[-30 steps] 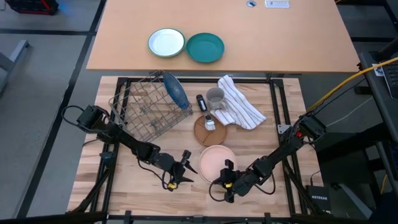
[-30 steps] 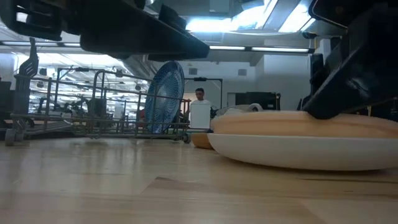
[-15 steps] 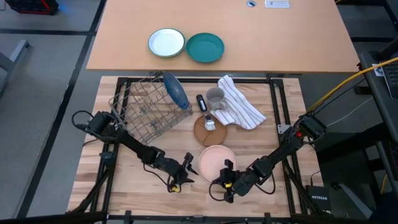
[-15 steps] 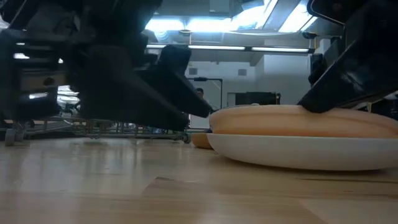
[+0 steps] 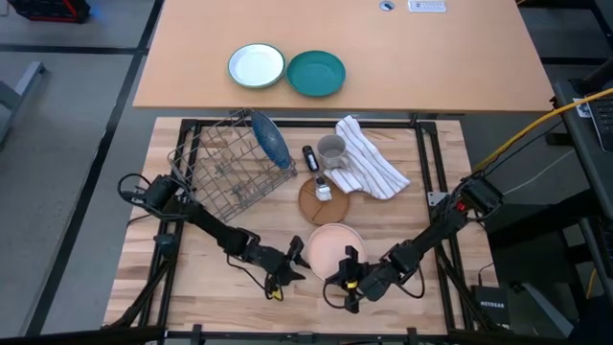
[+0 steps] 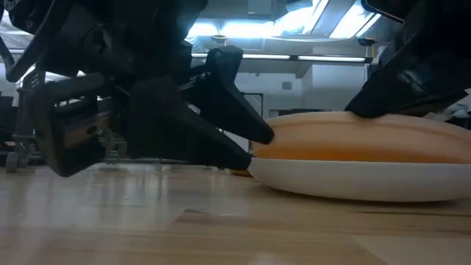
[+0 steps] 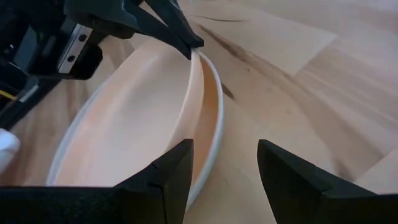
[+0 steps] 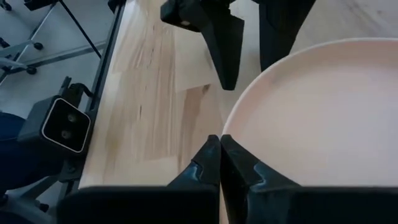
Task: Sort dishes
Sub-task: Put the light orange plate into the dish rack
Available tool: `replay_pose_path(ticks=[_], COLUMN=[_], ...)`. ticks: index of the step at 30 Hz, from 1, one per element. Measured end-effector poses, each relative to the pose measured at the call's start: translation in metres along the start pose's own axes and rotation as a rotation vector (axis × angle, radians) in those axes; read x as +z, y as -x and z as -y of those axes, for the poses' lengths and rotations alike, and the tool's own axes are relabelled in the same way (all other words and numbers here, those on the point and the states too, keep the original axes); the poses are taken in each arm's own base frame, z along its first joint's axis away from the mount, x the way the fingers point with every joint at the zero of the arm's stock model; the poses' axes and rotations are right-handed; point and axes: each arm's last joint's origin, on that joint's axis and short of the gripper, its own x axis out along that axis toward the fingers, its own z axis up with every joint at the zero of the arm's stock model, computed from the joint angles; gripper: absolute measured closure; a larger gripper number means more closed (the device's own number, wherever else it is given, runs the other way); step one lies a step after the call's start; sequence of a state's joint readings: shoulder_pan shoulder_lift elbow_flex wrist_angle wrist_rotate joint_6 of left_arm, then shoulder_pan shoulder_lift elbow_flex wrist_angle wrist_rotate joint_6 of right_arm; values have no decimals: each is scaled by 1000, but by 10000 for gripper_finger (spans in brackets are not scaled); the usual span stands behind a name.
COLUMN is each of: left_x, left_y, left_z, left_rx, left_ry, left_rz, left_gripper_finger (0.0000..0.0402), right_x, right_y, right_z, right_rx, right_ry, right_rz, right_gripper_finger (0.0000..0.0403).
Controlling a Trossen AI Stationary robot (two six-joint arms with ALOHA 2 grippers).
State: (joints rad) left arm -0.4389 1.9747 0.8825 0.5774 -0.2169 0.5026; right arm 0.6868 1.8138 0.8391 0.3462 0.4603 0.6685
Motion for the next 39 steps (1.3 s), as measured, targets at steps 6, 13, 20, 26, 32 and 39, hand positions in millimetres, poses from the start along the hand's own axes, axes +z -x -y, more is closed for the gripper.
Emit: replay_pose_path(ticks=[6,13,20,26,32,39], left_x=[-3,-13,-19,-12,-7,-11], left_y=[-1,-4,-5,-8,-10,-11], left_z=[-4,-17,-26,-30,-36,-43], left_rx=[22,40,40,37,49,45], left_ry=[-62,-118,-123,-126,-140,-132], left_rz=[-28,-75,-89,-55,-39,-38], left_gripper_finger=[229,229,229,229,229,229], right_x=[6,7,6,6,5,5], right_y=[5,5,5,5,5,5], right_z=[-2,-2,-1,-1,0,0], right_rx=[10,11,7,2,-5,-3], right_ry=[-7,8,11,16,22,26], right_rz=[18,19,14,7,-2,2], right_gripper_finger=[401,401,401,402,384,380])
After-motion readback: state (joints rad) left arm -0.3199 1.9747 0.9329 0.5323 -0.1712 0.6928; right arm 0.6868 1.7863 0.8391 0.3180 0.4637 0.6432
